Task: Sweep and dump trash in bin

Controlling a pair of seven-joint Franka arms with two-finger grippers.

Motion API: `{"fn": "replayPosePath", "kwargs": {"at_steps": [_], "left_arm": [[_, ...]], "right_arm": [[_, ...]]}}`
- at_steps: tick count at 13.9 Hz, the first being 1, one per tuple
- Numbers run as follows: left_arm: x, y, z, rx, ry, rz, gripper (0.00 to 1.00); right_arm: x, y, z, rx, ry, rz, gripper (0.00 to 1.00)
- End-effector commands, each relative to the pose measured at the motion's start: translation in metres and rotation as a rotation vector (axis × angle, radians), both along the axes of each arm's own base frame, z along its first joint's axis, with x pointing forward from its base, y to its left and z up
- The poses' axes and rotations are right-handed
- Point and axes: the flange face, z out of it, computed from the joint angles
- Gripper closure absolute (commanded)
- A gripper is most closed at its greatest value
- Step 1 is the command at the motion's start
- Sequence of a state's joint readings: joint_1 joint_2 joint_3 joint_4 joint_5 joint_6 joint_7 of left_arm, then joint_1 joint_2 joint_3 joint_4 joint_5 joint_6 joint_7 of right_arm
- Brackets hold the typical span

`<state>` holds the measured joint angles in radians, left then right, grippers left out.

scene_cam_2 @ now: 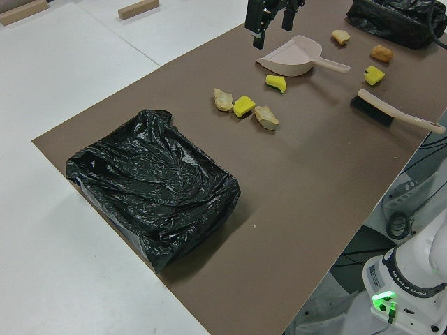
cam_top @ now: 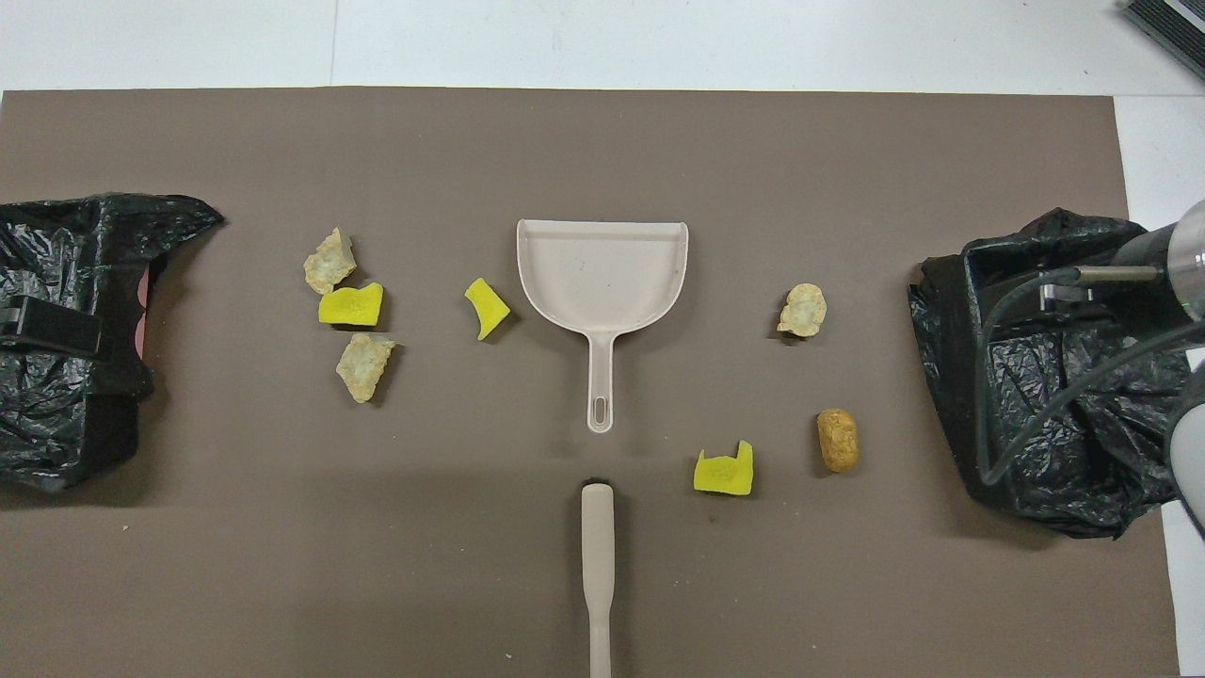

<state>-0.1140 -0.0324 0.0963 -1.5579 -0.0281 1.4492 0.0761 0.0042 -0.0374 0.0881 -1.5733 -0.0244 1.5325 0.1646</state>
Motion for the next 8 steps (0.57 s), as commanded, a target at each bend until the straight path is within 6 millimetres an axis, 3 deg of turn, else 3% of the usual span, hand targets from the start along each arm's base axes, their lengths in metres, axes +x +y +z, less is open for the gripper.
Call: {"fn": "replayPosePath", "kwargs": {"at_steps": [1, 8], "left_arm": [[-0.007, 0.0, 0.001, 0.014, -0.006, -0.014, 0.0], [-0.008, -0.002, -0.001, 0.014, -0.004, -0.016, 0.0]], "right_arm": [[-0.009, -0.002, 0.0, 0.013, 0.012, 0.014, 0.0], [-0.007, -0.013, 0.001, 0.013, 0.02, -0.004, 0.0]]}}
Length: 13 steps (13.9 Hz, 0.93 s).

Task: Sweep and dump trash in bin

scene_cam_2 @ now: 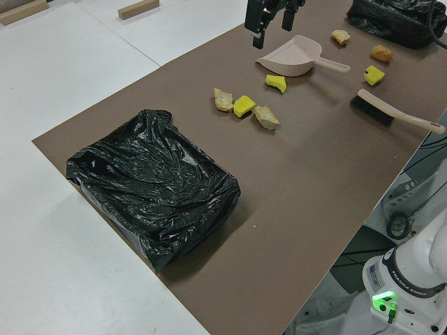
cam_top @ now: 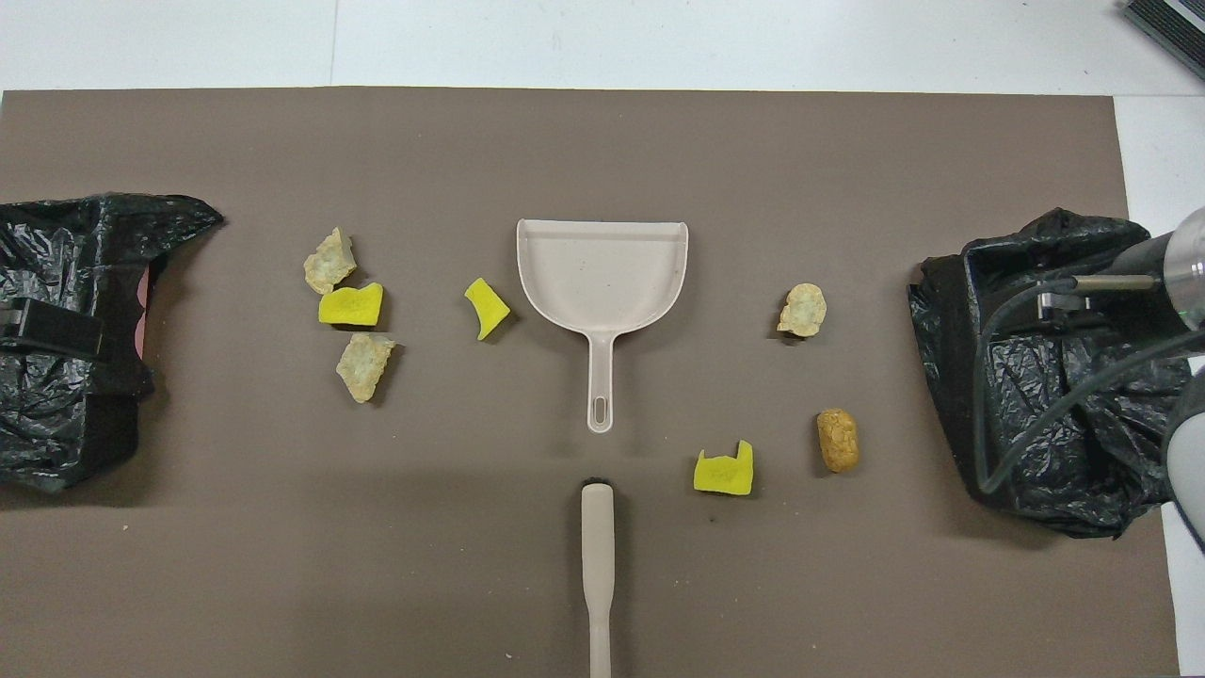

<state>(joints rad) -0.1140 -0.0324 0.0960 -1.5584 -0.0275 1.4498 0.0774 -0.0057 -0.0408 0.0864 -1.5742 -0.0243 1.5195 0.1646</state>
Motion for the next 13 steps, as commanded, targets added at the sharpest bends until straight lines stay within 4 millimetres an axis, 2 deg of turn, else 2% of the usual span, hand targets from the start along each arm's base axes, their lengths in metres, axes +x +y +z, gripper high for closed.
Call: {"fn": "replayPosePath", "kwargs": {"at_steps": [1, 3, 7, 10, 11, 13], "left_arm": [[-0.011, -0.006, -0.003, 0.01, -0.006, -0.025, 0.0], [-0.011, -0.014, -0.014, 0.01, -0.012, -0.043, 0.0], [-0.012, -0.054, -0.03, 0.009, -0.015, -0.105, 0.0], [-0.018, -0.092, -0.046, 0.011, -0.002, -0.134, 0.0], [-0.021, -0.109, -0.053, 0.015, 0.0, -0.13, 0.0], [-0.031, -0.132, -0.072, 0.012, -0.008, -0.141, 0.0]], "right_arm": [[-0.006, -0.007, 0.002, 0.015, 0.008, 0.009, 0.0], [-0.005, -0.007, 0.001, 0.015, 0.002, 0.011, 0.0], [-0.005, -0.01, 0.001, 0.015, 0.005, 0.005, 0.0], [-0.009, -0.007, -0.001, 0.012, 0.013, -0.002, 0.0], [-0.01, -0.006, -0.002, 0.01, 0.009, 0.001, 0.0], [-0.007, -0.005, -0.002, 0.011, -0.016, 0.0, 0.0]]}}
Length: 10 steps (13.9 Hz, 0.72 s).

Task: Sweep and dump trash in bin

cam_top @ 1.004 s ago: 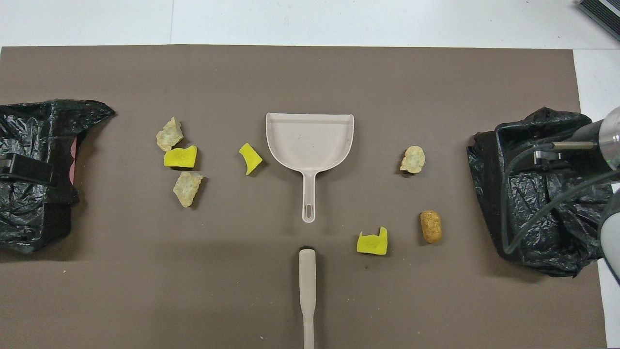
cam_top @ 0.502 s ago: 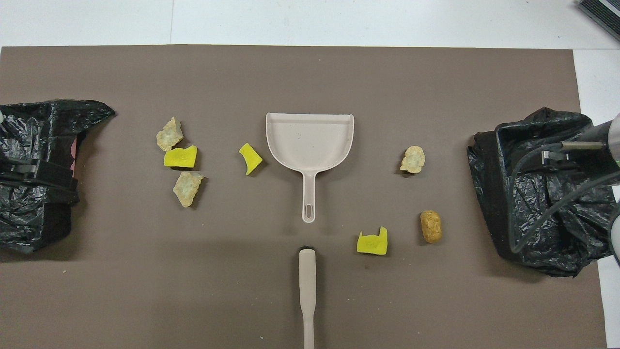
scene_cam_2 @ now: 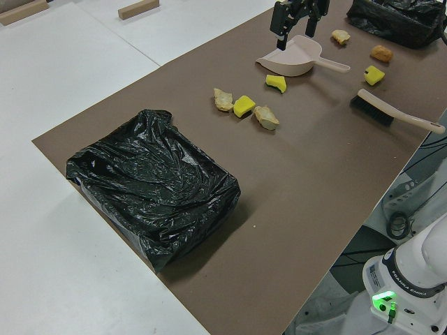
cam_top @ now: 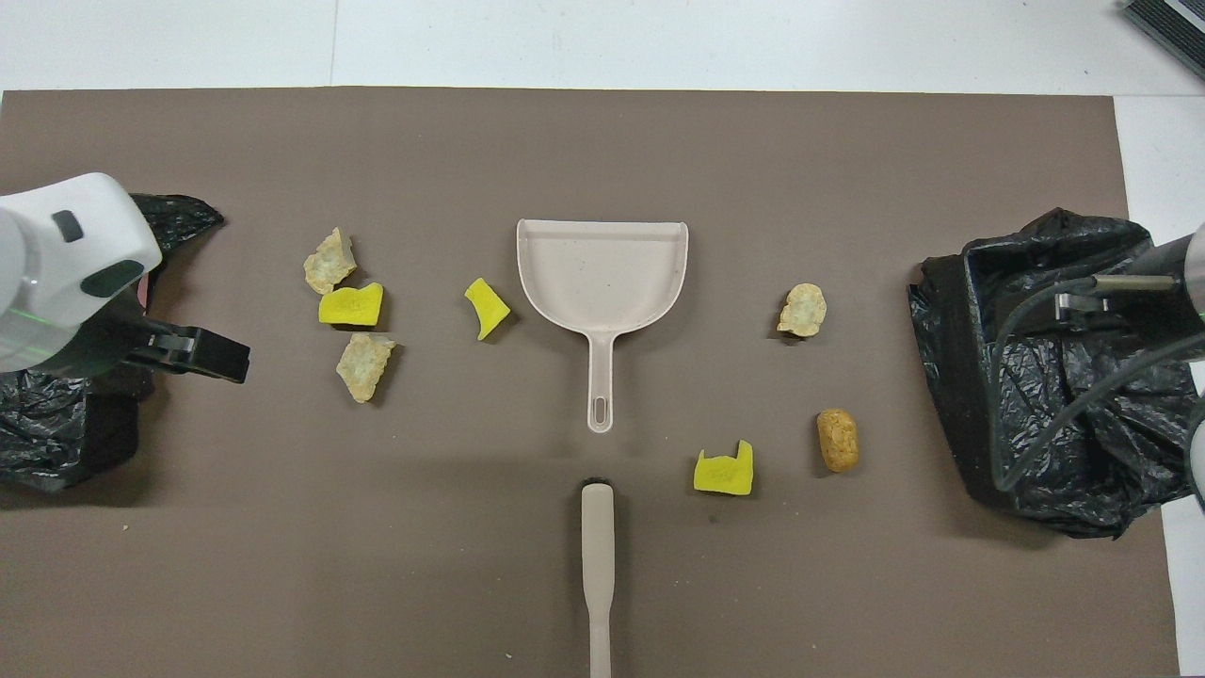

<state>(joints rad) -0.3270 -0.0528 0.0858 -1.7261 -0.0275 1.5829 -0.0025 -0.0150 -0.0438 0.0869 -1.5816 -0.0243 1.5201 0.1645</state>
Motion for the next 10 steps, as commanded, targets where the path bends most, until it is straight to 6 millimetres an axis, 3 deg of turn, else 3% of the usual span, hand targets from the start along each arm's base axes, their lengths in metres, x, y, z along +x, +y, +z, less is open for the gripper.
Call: {"fn": "replayPosePath", "kwargs": {"at_steps": [1, 3, 7, 10], "left_arm": [[-0.024, -0.022, -0.024, -0.004, -0.04, -0.015, 0.0], [-0.037, -0.031, -0.053, -0.01, -0.041, -0.04, 0.0], [-0.061, -0.05, -0.105, -0.012, -0.037, -0.09, 0.0], [-0.094, -0.064, -0.145, -0.024, -0.054, -0.14, 0.0]], "right_arm": [[-0.001, 0.005, -0.004, 0.014, -0.041, 0.019, 0.0], [0.017, 0.025, -0.027, 0.023, -0.052, 0.001, 0.0], [0.046, 0.117, -0.083, 0.043, -0.062, -0.03, 0.0], [0.057, 0.182, -0.129, 0.057, -0.078, -0.053, 0.0]]}}
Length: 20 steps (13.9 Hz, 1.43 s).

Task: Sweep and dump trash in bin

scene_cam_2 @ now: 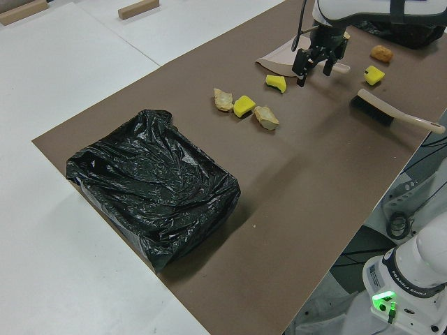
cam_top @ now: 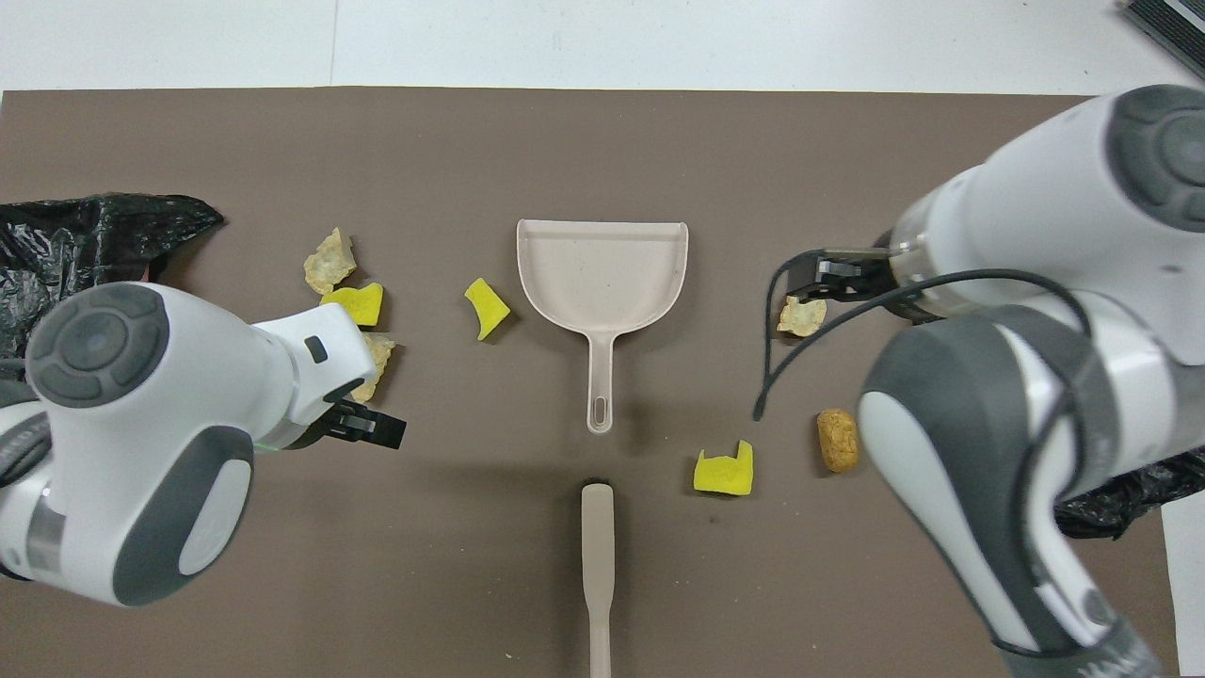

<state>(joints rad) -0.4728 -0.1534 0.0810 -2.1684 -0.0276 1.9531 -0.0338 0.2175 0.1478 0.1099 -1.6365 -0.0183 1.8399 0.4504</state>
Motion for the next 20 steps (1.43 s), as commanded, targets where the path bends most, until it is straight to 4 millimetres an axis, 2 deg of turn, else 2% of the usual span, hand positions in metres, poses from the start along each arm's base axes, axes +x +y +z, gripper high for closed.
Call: {"fn": "replayPosePath", "kwargs": {"at_steps": [1, 4, 7, 9, 11, 13, 14, 15, 16, 17, 18, 20], "left_arm": [[-0.048, -0.012, -0.029, -0.018, -0.03, -0.056, 0.0], [-0.093, -0.039, -0.05, -0.031, -0.044, -0.097, 0.0], [-0.15, -0.092, -0.072, -0.037, -0.053, -0.052, 0.0], [-0.179, -0.123, -0.071, -0.045, -0.058, -0.034, 0.0], [-0.209, -0.149, -0.073, -0.054, -0.061, -0.077, 0.0], [-0.237, -0.168, -0.075, -0.062, -0.064, -0.068, 0.0], [-0.251, -0.18, -0.076, -0.075, -0.07, -0.042, 0.0], [-0.253, -0.187, -0.078, -0.095, -0.081, -0.008, 0.0], [-0.256, -0.195, -0.09, -0.091, -0.082, 0.015, 0.0], [-0.26, -0.204, -0.098, -0.102, -0.089, 0.005, 0.0], [-0.262, -0.206, -0.101, -0.105, -0.092, -0.001, 0.0], [-0.263, -0.207, -0.101, -0.105, -0.092, -0.004, 0.0]], "right_arm": [[0.011, 0.044, -0.038, 0.023, -0.007, -0.029, 0.0], [0.007, 0.102, -0.074, 0.041, 0.002, -0.025, 0.0], [-0.003, 0.147, -0.112, 0.046, 0.016, -0.047, 0.0], [-0.015, 0.178, -0.143, 0.044, 0.033, -0.062, 0.0], [-0.02, 0.188, -0.162, 0.035, 0.052, -0.059, 0.05], [-0.031, 0.188, -0.173, 0.018, 0.077, -0.046, 0.13], [-0.036, 0.186, -0.178, 0.009, 0.088, -0.034, 0.19], [-0.039, 0.184, -0.181, 0.008, 0.099, -0.036, 0.25], [-0.042, 0.185, -0.181, 0.016, 0.107, -0.038, 0.27], [-0.044, 0.184, -0.182, 0.017, 0.117, -0.031, 0.37], [-0.044, 0.184, -0.182, 0.014, 0.121, -0.02, 0.5], [-0.042, 0.185, -0.18, 0.017, 0.114, -0.013, 0.86]]}}
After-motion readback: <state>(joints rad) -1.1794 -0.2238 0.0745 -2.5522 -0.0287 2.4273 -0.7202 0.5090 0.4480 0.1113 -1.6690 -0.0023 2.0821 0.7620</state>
